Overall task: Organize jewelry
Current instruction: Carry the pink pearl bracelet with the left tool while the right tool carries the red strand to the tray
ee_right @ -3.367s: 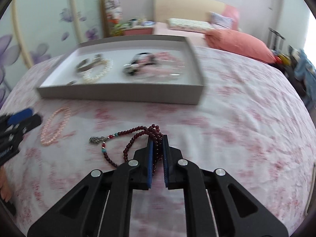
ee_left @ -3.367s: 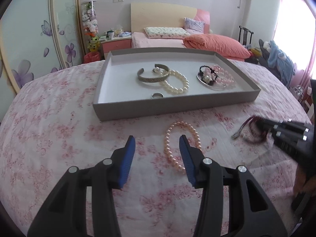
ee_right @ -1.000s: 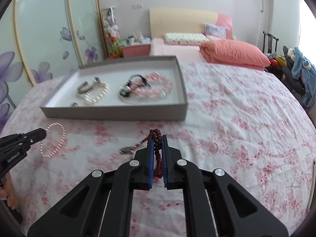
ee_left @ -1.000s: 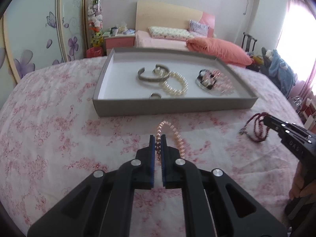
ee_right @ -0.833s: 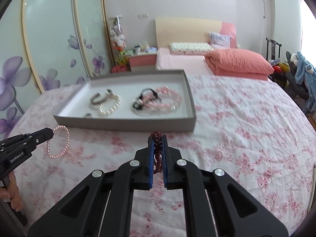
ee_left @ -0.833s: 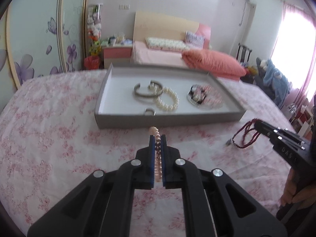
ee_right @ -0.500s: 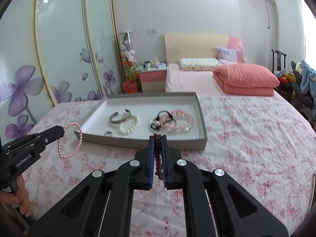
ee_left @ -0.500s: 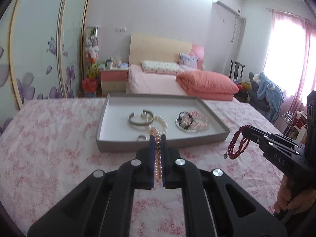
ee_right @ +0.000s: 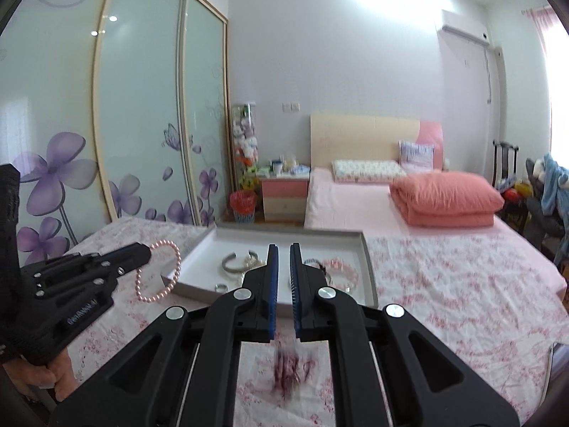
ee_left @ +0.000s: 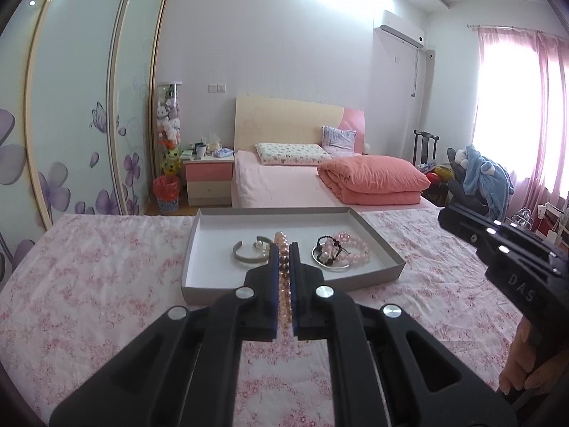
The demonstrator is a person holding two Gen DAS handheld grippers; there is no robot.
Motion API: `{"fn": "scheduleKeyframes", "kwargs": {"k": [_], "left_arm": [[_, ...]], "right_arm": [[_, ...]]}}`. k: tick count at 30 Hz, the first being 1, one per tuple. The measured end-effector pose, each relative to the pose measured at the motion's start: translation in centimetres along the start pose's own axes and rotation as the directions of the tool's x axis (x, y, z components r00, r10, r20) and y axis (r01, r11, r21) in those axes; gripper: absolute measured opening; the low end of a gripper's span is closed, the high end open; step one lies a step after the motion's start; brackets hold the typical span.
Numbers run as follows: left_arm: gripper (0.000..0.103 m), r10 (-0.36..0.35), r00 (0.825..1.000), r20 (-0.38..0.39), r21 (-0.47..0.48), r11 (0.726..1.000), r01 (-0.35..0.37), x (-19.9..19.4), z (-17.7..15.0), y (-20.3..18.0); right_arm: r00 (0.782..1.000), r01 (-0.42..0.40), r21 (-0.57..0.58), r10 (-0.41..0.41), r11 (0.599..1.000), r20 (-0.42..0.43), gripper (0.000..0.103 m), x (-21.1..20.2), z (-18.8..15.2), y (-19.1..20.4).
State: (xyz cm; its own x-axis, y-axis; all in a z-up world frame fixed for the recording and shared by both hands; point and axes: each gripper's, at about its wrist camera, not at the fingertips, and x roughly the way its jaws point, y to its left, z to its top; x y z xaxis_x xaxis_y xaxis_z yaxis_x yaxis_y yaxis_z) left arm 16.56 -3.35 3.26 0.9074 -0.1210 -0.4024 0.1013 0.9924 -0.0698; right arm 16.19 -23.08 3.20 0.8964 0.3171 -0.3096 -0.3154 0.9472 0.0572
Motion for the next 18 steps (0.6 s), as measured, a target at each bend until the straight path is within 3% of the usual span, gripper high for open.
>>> {"fn": "scheduleKeyframes", "kwargs": {"k": [5, 8, 9, 11, 13, 15, 18], "left_arm": [[0.006, 0.005, 1.0, 0.011, 0.008, 1.0, -0.005, -0.3, 0.1, -0.3], [0.006, 0.012, 1.0, 0.01, 0.003, 1.0, -0.012, -0.2, 0.0, 0.2], [0.006, 0.014, 1.0, 0.01, -0.001, 1.0, -0.014, -0.2, 0.0, 0.4], [0.007, 0.018, 1.0, 0.011, -0.006, 1.0, -0.018, -0.3, 0.0, 0.7], [0.007, 0.018, 1.0, 0.009, -0.009, 1.0, -0.018, -0.3, 0.1, 0.9], [0.007, 0.02, 1.0, 0.01, -0.009, 1.0, -0.019, -0.3, 0.1, 1.1], [0.007, 0.021, 1.0, 0.014, -0.007, 1.0, -0.021, -0.3, 0.1, 1.2]], "right_arm": [[1.0, -0.004, -0.028, 0.005, 1.0, 0.023, 0.002, -0.3, 0.4, 0.6], [0.989, -0.054, -0.009, 0.052, 0.999, -0.138, 0.003, 2.0, -0.5, 0.2], [0.969, -0.074, 0.01, 0.074, 0.997, -0.237, 0.004, 3.7, -1.6, -0.3], [0.932, -0.063, 0.023, 0.067, 0.998, -0.357, 0.015, 5.7, -3.6, -0.8], [0.883, -0.048, 0.043, 0.063, 0.998, -0.466, 0.051, 7.7, -5.9, -1.4], [0.849, -0.035, 0.046, 0.054, 0.998, -0.525, 0.053, 8.9, -7.7, -1.8], [0.825, -0.015, 0.038, 0.034, 0.999, -0.564, 0.061, 9.9, -9.1, -2.0]]}}
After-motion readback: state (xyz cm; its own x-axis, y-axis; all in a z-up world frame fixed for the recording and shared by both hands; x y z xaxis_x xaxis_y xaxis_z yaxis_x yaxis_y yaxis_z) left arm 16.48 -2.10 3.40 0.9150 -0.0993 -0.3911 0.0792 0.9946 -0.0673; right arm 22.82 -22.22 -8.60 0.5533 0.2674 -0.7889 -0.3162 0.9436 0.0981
